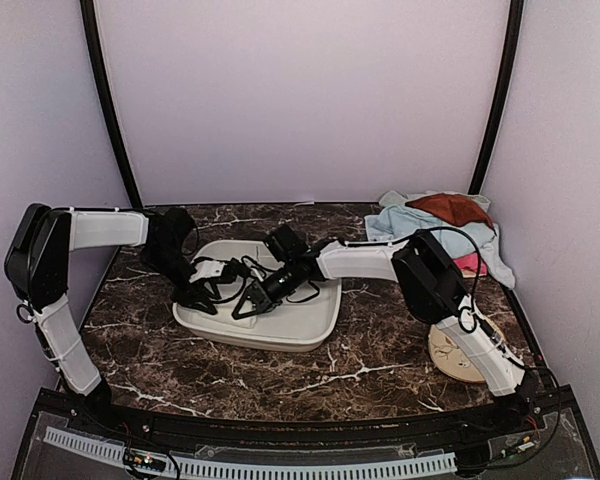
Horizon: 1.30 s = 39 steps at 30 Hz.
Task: Roll the towels
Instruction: Roll the towel into the bin.
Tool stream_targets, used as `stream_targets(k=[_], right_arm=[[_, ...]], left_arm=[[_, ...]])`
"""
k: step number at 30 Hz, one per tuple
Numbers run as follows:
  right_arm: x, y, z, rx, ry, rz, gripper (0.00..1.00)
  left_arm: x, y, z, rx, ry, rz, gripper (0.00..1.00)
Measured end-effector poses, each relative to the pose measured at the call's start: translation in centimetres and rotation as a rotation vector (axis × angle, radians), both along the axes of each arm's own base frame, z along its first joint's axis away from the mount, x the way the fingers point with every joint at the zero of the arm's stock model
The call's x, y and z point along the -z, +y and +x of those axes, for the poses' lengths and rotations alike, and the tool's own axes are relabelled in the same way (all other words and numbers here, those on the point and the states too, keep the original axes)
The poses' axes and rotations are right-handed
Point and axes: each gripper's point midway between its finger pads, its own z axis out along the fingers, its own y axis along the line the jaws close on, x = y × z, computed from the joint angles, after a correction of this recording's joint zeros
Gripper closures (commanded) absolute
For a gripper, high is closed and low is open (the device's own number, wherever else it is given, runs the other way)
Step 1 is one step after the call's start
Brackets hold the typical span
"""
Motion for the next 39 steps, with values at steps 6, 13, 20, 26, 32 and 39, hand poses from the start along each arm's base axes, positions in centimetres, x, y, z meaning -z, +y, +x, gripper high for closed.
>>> stream_targets(k=[6, 13, 20, 26, 32, 39], right_arm=[[-1.1, -0.4, 0.4, 0.019, 0.000, 0.011, 0.35], [-2.3, -3.1, 4.8, 0.154, -0.117, -0.034, 0.43], [-3.0, -3.5, 6.5, 0.207, -0.167, -0.022, 0.48], [-3.1, -1.6, 3.5, 0.154, -0.137, 0.007, 0.53], [-2.6, -0.8, 1.0, 0.109, -0.091, 0.022, 0.56], [-2.0, -0.9, -0.1, 0.092, -0.058, 0.010, 0.59]], left_arm=[[1.3, 0.3, 0.0, -0.003, 0.032, 0.026, 0.96], [1.1, 0.1, 0.3, 0.009, 0.079, 0.037, 1.00], [1.0, 0.2, -0.1, 0.037, 0.129, 0.055, 1.00], [0.7, 0.6, -0.9, 0.053, 0.171, 0.079, 1.00], [0.6, 0.8, -2.3, 0.079, 0.219, 0.118, 1.00], [0.7, 1.0, -3.4, 0.093, 0.261, 0.147, 0.79]])
